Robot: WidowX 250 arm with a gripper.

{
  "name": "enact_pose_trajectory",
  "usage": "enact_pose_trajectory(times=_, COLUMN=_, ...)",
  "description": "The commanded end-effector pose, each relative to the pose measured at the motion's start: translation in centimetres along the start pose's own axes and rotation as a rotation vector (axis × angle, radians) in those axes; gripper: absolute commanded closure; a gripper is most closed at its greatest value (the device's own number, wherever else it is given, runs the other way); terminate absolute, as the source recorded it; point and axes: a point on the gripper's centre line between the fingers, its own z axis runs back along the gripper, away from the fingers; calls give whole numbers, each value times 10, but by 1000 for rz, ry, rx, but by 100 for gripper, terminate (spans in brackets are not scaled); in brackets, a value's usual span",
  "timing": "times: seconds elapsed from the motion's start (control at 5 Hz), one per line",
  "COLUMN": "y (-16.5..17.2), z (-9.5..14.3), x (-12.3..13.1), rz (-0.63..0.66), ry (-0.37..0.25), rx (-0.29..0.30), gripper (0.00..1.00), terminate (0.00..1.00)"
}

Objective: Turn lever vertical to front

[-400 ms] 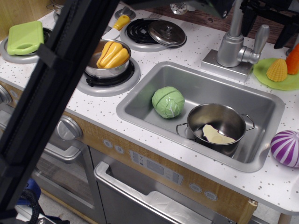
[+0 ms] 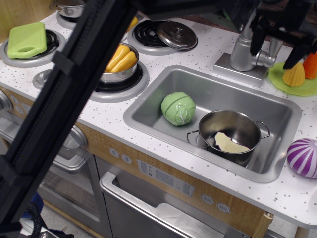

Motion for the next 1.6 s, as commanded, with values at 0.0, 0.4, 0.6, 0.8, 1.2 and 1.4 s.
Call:
enact_pose_trajectory(times=0.0, y=5, z=38, x=19, rz=19, ry=-161, rx=-1, gripper=0, terminate=0)
enact_pose_trajectory(times=0.4, y=10, z=41, x=41, rz=0, ry=-260, rx=0, gripper=0, terminate=0)
enact_pose_trajectory(times=0.6, y=13, z=37, x=48, rz=-18, ry=-282, rx=-6, gripper=0, terminate=0)
enact_pose_trajectory(times=0.8, y=15, z=33, x=53, rz=-22, ry=-295, rx=-22, gripper=0, terminate=0)
enact_pose_trajectory(times=1.2, y=13, z=31, x=51, rz=8, ry=-288, rx=-26, gripper=100, terminate=0)
enact_pose_trajectory(times=1.4, y=9, z=36, x=46, rz=34, ry=-259, rx=-35, gripper=100, terminate=0)
